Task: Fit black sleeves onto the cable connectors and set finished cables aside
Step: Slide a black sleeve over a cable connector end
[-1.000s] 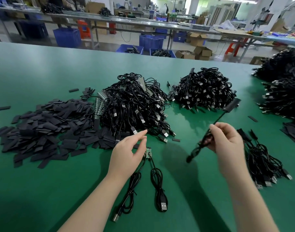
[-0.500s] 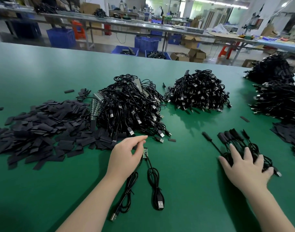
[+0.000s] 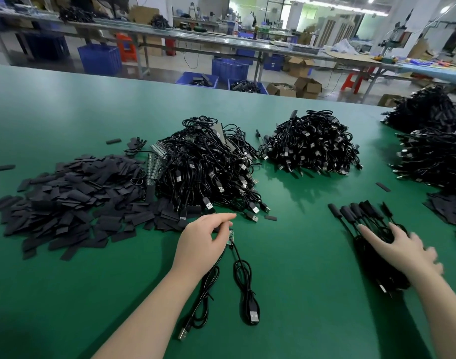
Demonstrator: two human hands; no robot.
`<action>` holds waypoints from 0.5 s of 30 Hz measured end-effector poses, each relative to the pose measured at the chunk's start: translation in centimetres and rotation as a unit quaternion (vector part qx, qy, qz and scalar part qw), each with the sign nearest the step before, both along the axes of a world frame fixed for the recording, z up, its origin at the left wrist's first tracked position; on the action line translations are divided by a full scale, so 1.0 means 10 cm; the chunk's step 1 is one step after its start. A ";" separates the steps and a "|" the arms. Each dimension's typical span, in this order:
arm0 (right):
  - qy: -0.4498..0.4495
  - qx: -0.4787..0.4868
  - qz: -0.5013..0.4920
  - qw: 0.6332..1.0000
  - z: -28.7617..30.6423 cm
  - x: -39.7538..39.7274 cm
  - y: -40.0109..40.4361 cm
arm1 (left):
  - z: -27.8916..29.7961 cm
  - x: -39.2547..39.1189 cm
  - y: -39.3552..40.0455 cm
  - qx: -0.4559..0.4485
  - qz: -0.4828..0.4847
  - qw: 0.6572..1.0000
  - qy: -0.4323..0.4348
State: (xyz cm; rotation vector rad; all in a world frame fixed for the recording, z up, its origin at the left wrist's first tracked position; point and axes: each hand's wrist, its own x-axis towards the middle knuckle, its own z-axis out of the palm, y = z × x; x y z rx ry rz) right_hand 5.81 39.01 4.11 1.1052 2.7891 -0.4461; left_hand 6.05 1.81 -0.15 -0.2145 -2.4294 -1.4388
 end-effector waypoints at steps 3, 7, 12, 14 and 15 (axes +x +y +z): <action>-0.017 -0.007 0.005 1.000 -0.01 -0.02 -0.01 | -0.01 -0.01 0.01 -0.002 -0.006 1.000 -0.004; -0.061 -0.007 0.022 0.998 0.01 -0.06 -0.07 | 0.00 0.00 0.01 -0.001 -0.001 1.000 -0.004; -0.045 0.009 -0.014 0.999 -0.03 -0.03 -0.22 | 0.01 -0.04 -0.04 0.006 0.060 0.998 0.006; -0.024 0.059 -0.026 0.998 0.00 -0.06 -0.34 | 0.01 -0.05 -0.07 -0.018 0.078 0.997 0.012; 0.013 0.099 -0.007 0.995 0.03 -0.07 -0.44 | 0.02 -0.06 -0.08 -0.040 0.081 0.996 0.017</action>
